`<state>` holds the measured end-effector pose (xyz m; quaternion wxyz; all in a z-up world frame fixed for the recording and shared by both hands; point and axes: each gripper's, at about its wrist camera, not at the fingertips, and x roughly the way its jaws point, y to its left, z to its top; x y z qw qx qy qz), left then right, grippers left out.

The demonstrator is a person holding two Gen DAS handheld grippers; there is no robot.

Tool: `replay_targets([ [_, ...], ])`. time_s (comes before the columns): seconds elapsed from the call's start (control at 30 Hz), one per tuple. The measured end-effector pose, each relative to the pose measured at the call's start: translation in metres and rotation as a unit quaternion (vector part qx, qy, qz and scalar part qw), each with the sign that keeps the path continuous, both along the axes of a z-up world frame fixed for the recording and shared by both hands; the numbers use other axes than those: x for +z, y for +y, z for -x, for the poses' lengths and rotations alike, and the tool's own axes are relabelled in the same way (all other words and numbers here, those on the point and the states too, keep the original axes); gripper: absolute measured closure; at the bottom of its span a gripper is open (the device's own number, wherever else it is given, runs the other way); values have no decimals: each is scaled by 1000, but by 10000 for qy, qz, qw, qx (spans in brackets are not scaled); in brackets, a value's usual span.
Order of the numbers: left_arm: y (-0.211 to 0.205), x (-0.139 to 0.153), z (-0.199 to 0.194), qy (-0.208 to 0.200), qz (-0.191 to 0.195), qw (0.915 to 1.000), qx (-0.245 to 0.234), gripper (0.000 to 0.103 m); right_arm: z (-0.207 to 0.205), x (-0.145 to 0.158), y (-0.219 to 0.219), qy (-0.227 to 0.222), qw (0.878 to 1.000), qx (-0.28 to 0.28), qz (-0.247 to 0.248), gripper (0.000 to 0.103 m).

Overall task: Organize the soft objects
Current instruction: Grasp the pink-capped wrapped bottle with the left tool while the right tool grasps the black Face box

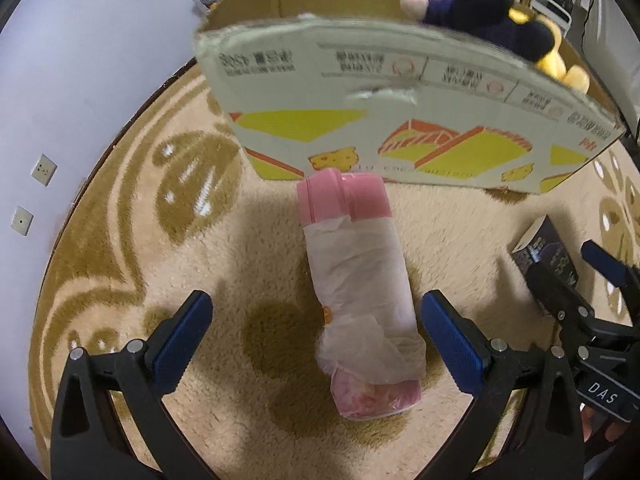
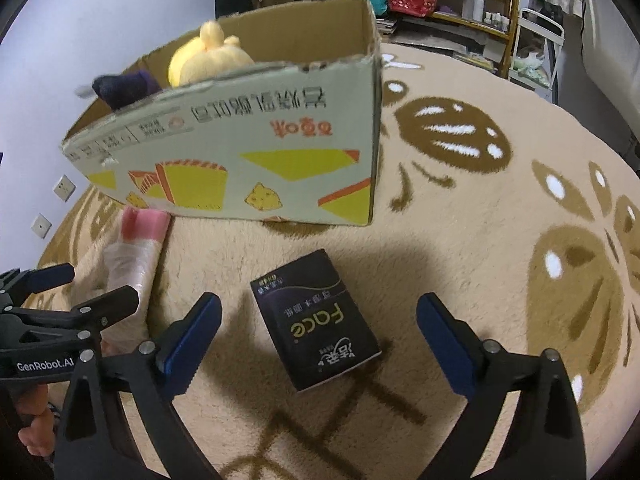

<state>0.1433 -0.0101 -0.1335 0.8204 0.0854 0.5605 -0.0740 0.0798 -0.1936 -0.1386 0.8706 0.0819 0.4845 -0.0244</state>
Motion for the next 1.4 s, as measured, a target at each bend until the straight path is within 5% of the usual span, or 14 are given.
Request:
replay_targets([
  [0.43,-9,-21,-4,205,-87,9997,44,0,-2,-9,-3,205,9997,-69,102,18],
  [1.17,-10,-28,11,195,-134,9997,-30,1,-3,-19,-4,296,9995,-132,44,20],
  [1.4,-17,-25,20,47,-147,9998,-152,17,-2,-15,-11,330,9991,-257,98,37],
])
